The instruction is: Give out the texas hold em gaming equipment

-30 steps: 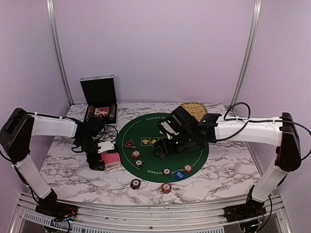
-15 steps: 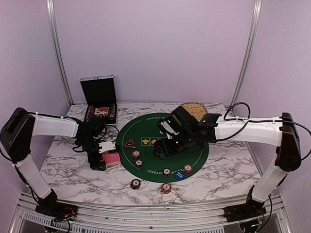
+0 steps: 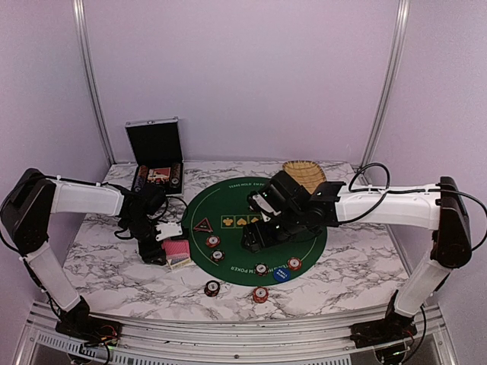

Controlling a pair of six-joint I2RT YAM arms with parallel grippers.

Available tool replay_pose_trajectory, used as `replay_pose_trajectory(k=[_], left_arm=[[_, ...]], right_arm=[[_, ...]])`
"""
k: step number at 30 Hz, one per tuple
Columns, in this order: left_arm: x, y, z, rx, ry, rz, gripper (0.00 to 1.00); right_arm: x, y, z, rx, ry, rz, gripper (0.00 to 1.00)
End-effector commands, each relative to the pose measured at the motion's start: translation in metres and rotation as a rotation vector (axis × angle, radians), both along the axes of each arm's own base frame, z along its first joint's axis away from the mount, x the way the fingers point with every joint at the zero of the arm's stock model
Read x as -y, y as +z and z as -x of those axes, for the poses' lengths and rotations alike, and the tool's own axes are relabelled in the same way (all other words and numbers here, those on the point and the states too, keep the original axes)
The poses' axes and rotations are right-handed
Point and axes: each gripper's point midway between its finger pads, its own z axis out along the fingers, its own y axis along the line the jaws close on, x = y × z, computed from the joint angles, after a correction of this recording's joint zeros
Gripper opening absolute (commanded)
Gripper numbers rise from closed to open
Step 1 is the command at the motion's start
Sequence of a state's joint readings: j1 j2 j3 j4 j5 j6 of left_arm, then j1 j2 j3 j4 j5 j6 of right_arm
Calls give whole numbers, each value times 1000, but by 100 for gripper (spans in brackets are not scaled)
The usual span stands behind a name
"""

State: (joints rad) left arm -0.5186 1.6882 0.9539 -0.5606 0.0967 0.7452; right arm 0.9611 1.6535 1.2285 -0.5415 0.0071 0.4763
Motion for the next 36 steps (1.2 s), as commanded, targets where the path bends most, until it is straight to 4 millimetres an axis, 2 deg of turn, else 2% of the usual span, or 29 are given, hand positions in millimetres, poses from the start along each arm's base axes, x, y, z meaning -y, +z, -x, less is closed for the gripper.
replay_pose_trajectory(k=[1,12,16,19,21,29,36], left_arm=[[-10,-15,7,-22,-7,-54,63],[-8,-9,4,3,4,-38,47],[-6,-2,2,28,3,-17,38],[-4,1,1,36,5,-2,23],[-3,1,1,37,6,1,18],[-5,-1,3,30,5,-3,12],[2,10,4,30,0,39,9]], right_arm=[[-7,10,-2,0,2,-55,86],[-15,9,0,-14,9,-99,85],[-21,9,0,-24,12,-131,85],[-25,8,1,-35,13,-152,85],[-29,8,1,-43,18,-166,85],[-37,5,2,-62,33,-190,85],[-42,2,2,-72,37,-206,85]])
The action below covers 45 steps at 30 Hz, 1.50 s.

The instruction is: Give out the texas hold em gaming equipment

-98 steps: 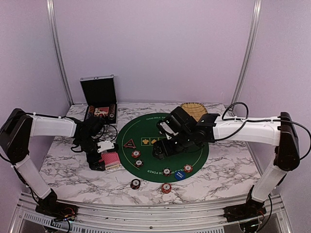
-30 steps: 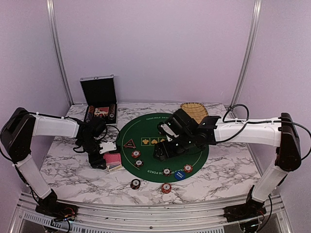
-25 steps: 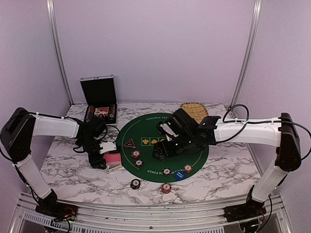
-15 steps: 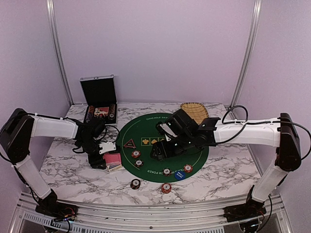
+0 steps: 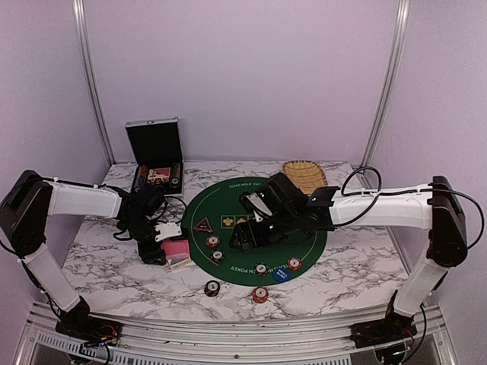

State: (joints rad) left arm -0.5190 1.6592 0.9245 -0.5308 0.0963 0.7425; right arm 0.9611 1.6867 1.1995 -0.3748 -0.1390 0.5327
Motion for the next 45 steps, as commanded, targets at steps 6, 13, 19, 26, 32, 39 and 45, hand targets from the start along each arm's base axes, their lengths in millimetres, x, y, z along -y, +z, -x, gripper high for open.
replay_pose_trajectory(k=[6,13,19,26,32,39,45], left_arm=[[5,16,7,-12,-6,43,8],[4,16,10,-22,-3,42,6],[7,19,9,-23,3,62,2],[9,28,7,-15,3,81,1],[7,29,9,-16,8,81,0],[10,40,6,-3,10,99,0],[14,53,5,9,10,122,0]], right_arm=[[-18,-4,-4,-30,16,-63,84],[-28,-6,-5,-39,35,-77,84],[-29,-9,-5,-49,41,-80,84],[-32,-11,-6,-51,43,-86,84],[-36,-13,-5,-58,53,-95,84],[-46,-8,-8,-65,64,-136,84],[-60,5,-13,-95,74,-245,84]])
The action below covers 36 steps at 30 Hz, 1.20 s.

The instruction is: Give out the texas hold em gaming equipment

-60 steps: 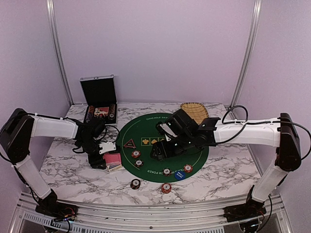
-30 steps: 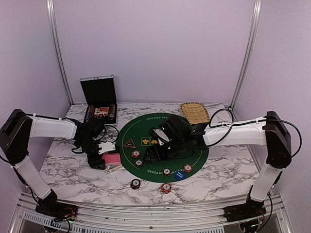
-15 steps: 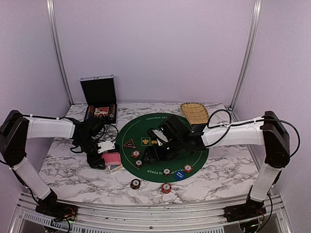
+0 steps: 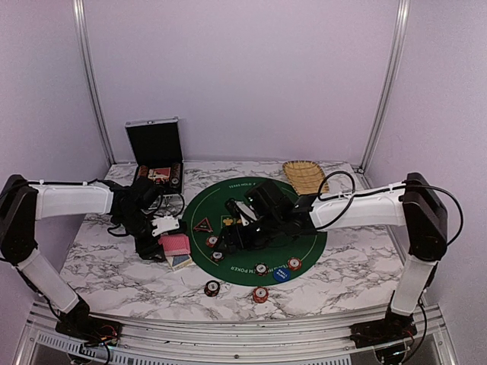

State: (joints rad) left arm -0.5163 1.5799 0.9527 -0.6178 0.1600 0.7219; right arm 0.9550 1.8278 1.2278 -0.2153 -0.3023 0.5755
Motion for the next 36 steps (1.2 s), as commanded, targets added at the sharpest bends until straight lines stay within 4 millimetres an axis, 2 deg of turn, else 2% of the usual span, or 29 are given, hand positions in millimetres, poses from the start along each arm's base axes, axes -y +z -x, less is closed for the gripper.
replay_pose_trajectory(k=[1,8,17,28,36], left_arm=[[8,27,-4,28,3,59,0],[11,36,-6,35,10,79,0],[17,50,-7,39,13,115,0],[22,61,-8,51,8,135,0],[24,64,-7,50,5,140,0]], right_arm=[[-21,29,-15,-9,-4,-148,84],[-44,38,-19,-92,16,-304,83],[-66,39,-20,-223,38,-472,83],[-84,28,-30,-310,22,-533,81],[-93,33,-36,-360,27,-622,80]])
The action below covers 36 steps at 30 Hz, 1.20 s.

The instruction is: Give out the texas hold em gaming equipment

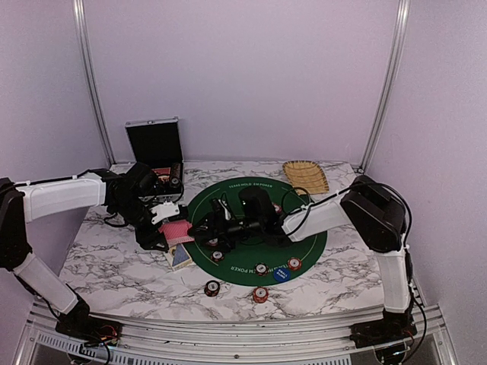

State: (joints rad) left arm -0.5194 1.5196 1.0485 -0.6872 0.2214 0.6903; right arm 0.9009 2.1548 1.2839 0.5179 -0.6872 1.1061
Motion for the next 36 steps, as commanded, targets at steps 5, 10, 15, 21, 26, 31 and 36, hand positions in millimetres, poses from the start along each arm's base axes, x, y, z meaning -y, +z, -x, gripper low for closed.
replay_pose_trajectory(k=[5,10,15,21,26,31,36], left_arm=[[7,21,1,15,-9,42,0],[9,23,2,16,-11,50,0],[10,24,3,17,-13,53,0],[11,26,2,20,-12,56,0],[13,28,2,20,-16,66,0],[16,29,3,19,-20,71,0],[15,28,3,21,-22,65,0]], right_arm=[[-17,30,-16,0,9,-127,80],[-22,29,-18,-11,11,-133,79],[-25,27,-20,-28,11,-143,76],[-28,27,-22,-41,14,-161,69],[-34,30,-19,-52,33,-179,67],[-38,30,-17,-64,43,-197,64],[-41,34,-17,-65,51,-213,56]])
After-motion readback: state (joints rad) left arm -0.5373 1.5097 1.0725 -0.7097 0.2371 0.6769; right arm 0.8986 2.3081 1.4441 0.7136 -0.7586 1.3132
